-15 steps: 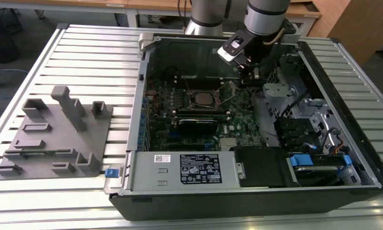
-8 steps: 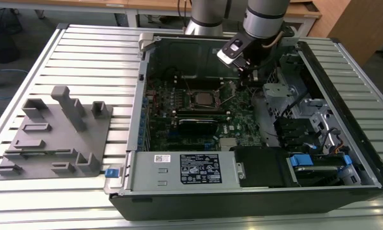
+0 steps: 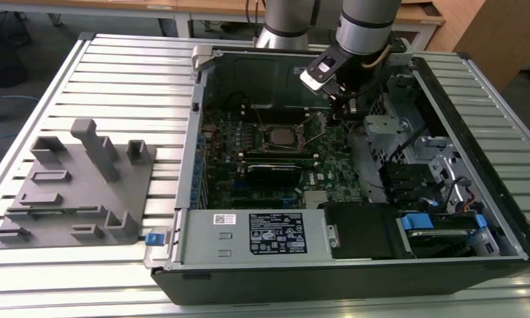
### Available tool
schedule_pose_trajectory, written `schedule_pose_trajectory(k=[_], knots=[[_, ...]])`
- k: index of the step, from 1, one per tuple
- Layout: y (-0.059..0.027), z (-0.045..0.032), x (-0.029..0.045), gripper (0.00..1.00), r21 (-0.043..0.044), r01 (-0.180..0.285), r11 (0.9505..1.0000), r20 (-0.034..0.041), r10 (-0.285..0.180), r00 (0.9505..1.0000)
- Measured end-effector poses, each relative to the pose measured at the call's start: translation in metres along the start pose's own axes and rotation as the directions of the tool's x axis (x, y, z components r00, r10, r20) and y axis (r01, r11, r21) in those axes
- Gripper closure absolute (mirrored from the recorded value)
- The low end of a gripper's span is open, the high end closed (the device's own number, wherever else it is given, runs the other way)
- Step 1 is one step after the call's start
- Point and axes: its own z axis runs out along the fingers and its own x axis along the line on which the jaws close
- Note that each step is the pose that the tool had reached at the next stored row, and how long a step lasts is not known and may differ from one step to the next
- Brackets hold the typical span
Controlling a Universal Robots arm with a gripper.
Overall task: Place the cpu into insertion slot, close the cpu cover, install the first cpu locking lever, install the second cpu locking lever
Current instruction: 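Close the cpu cover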
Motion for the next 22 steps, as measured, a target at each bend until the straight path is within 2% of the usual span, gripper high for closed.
schedule_pose_trajectory(k=[7, 20, 22], knots=[[-0.0025, 0.0004, 0.0002, 0.89, -0.0005, 0.0, 1.0, -0.0004, 0.0, 1.0], [-0.0236, 0.003, 0.0009, 0.89, -0.0007, 0.0, 1.0, 0.0, 0.0, 1.0], [-0.0307, 0.0045, 0.0012, 0.89, -0.0008, 0.0, 1.0, -0.0001, 0.0, 1.0]])
